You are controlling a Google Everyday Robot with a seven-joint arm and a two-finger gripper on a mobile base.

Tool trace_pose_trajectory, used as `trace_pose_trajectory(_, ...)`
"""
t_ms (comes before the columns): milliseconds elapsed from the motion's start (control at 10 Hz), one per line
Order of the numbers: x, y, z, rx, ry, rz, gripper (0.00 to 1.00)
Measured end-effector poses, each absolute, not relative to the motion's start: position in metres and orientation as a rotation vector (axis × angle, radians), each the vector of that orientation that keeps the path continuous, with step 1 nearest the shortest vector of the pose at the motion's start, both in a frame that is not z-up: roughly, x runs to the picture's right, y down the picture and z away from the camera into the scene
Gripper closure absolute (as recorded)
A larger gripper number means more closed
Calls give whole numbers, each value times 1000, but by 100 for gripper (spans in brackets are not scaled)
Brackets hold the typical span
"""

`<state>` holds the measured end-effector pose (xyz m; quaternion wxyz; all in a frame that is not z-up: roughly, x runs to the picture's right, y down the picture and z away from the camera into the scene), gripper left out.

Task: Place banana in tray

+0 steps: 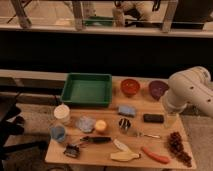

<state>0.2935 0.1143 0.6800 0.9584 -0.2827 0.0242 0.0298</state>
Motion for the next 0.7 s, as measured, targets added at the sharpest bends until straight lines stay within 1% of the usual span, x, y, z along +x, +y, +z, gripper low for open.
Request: trace_pose_trajectory(700,293,115,681,-575,47,61,20)
